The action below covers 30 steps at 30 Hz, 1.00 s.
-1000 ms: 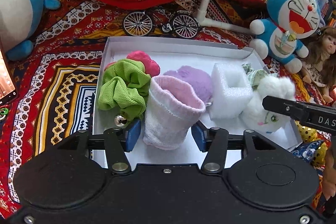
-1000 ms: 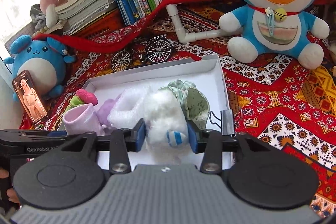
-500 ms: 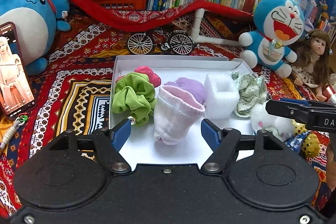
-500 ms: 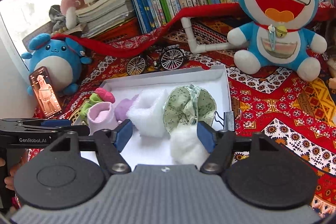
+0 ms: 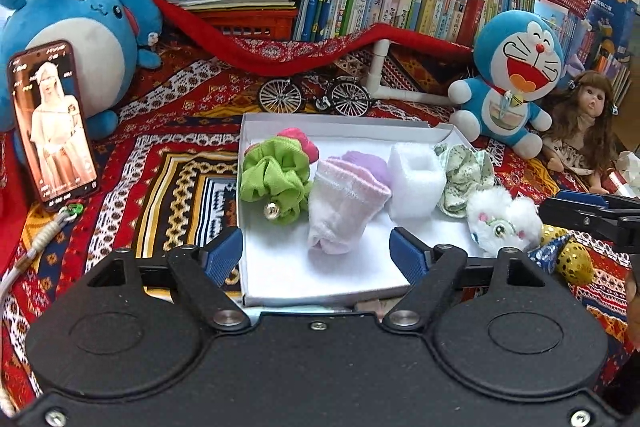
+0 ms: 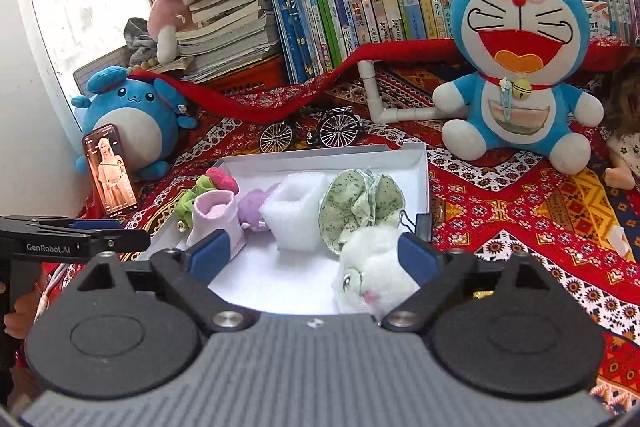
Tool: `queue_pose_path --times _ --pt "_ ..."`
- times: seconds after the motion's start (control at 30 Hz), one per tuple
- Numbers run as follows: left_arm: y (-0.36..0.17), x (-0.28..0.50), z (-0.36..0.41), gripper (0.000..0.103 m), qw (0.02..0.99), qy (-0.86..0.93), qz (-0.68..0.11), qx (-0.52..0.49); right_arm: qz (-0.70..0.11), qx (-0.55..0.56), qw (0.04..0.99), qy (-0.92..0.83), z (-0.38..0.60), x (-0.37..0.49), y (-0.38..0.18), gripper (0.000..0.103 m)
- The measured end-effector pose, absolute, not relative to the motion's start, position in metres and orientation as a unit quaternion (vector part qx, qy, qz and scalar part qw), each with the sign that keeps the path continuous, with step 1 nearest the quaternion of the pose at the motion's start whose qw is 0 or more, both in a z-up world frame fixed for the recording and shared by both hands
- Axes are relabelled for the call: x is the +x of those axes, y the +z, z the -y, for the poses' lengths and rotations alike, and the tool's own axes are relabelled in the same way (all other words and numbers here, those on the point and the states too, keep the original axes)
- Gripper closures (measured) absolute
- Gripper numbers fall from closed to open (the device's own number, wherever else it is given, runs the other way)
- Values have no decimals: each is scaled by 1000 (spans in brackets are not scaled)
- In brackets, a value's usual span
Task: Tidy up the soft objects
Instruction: 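Withdraw both tools from the tray toward the blue mask and navy cloth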
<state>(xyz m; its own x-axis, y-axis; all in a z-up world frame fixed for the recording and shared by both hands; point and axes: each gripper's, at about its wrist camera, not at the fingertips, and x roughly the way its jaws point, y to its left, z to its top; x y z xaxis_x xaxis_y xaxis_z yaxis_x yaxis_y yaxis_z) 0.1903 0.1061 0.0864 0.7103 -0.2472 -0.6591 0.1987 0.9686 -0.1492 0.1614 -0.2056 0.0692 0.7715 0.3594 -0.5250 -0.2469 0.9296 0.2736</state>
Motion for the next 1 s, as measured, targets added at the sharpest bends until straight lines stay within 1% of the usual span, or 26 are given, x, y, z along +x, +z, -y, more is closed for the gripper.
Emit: queue_pose_path --times 0.27,0.4,0.77,1.0 --pt "79 183 -122 24 912 -123 -387 -59 -310 111 931 161 217 151 69 1" --pt "74 183 -130 24 908 -117 -398 -67 -319 117 928 156 219 150 68 0" --pt "51 162 -146 25 915 -112 -383 -62 -334 121 923 148 225 148 59 0" --pt "37 168 -151 24 902 -121 -395 -126 -342 124 920 147 224 149 54 0"
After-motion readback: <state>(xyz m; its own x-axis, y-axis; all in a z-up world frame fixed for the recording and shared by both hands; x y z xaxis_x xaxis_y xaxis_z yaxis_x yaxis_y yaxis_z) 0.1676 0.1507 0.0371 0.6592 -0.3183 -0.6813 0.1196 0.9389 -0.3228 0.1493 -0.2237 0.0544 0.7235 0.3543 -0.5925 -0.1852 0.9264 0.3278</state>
